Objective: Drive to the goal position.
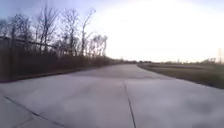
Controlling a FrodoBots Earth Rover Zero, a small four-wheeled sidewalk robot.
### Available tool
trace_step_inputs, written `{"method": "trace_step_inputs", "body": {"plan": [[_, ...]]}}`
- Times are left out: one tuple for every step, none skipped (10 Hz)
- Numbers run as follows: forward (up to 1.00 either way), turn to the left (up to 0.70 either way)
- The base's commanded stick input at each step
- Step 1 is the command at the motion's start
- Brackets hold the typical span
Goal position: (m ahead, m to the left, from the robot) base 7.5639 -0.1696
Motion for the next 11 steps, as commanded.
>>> {"method": "trace_step_inputs", "body": {"plan": [[1.0, -0.18], [1.0, -0.34], [1.0, -0.39], [1.0, -0.39], [1.0, -0.29], [1.0, -0.12], [1.0, 0.01], [1.0, 0.01], [1.0, 0.01], [1.0, 0.01], [1.0, 0.01]]}}
